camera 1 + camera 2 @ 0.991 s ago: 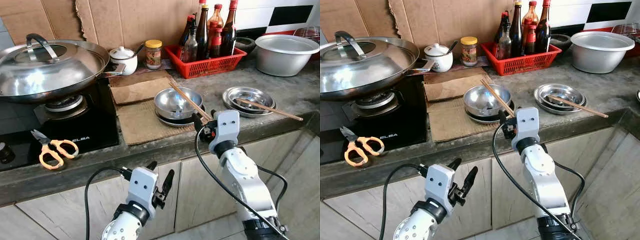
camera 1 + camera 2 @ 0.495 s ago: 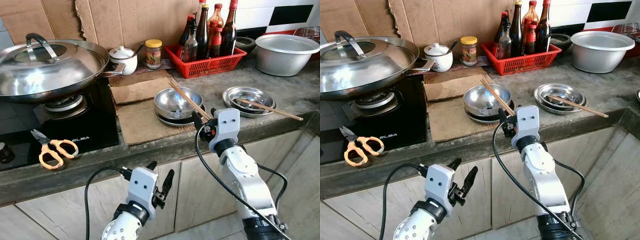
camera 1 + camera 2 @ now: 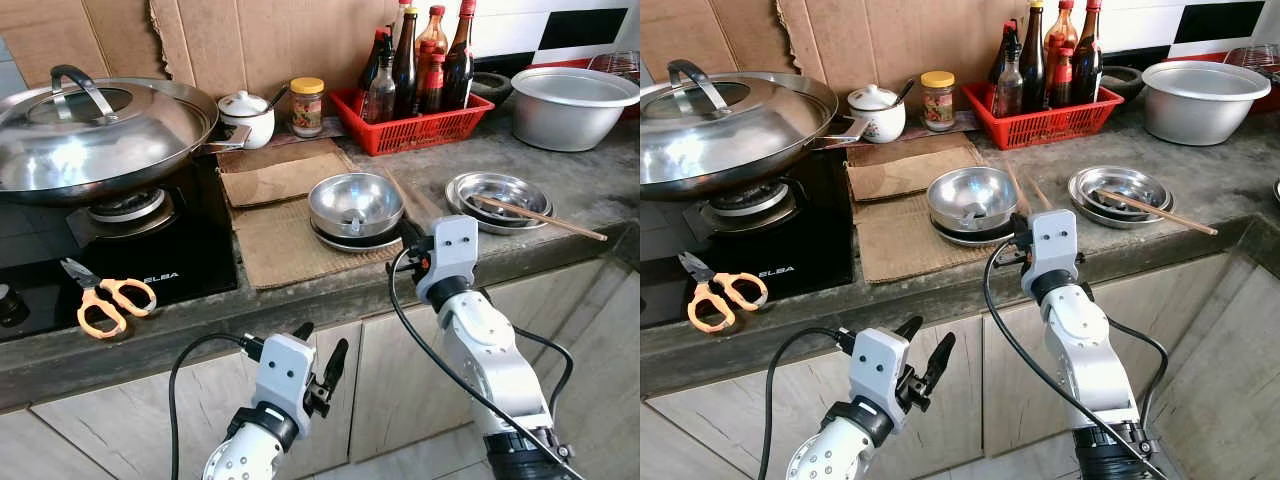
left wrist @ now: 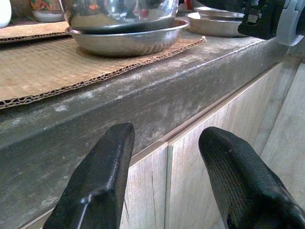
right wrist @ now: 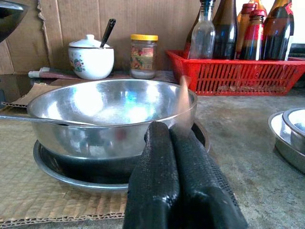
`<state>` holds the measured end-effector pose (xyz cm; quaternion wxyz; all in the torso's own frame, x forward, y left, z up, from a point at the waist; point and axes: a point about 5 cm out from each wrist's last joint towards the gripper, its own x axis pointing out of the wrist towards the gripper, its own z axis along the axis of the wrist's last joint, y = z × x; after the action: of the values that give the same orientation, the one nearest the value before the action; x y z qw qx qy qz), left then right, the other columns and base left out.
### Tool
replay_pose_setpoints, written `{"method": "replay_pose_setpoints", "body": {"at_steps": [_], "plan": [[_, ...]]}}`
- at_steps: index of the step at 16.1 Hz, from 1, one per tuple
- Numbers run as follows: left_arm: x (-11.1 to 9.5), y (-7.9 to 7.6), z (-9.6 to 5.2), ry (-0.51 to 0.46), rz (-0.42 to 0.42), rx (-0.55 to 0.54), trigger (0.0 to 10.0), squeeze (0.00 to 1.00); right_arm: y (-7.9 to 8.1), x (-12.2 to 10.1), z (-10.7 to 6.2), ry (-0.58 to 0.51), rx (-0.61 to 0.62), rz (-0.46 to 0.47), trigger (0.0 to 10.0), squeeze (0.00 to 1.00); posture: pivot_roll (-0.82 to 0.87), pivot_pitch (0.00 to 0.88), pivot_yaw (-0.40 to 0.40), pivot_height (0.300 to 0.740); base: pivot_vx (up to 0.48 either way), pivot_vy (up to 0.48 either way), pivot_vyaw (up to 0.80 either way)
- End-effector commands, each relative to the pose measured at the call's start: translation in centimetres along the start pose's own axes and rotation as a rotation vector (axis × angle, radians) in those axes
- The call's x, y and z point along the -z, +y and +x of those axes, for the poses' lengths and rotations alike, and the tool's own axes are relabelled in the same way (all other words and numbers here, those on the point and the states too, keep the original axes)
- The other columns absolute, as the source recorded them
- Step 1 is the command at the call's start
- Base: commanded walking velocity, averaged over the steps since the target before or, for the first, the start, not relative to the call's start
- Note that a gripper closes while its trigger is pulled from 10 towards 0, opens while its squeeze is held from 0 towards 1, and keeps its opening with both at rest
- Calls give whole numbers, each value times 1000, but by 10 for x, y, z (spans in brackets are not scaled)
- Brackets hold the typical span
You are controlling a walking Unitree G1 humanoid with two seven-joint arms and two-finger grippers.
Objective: Kitchen organization
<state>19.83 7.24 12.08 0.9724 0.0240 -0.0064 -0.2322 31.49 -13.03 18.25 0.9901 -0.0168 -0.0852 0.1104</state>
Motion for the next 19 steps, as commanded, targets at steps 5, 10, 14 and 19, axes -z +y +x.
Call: {"method": "replay_pose_setpoints", "body": {"at_steps": [5,10,14,19], "plan": [[3,2,-2,16,2,-12,10000,0,0,-3,1,-21,-6,2,0,0,95,16,-14,740,0,0,0],[4,2,-1,23,-2,-9,10000,0,-2,-4,3,-26,9,-8,0,0,93,20,-14,740,0,0,0],[4,1,0,27,-4,-6,10000,0,-3,-5,3,-33,13,-17,0,0,91,19,-12,740,0,0,0],[5,2,0,31,-5,-5,10000,0,-1,-3,2,-29,3,-9,0,0,90,19,-12,740,0,0,0]]}}
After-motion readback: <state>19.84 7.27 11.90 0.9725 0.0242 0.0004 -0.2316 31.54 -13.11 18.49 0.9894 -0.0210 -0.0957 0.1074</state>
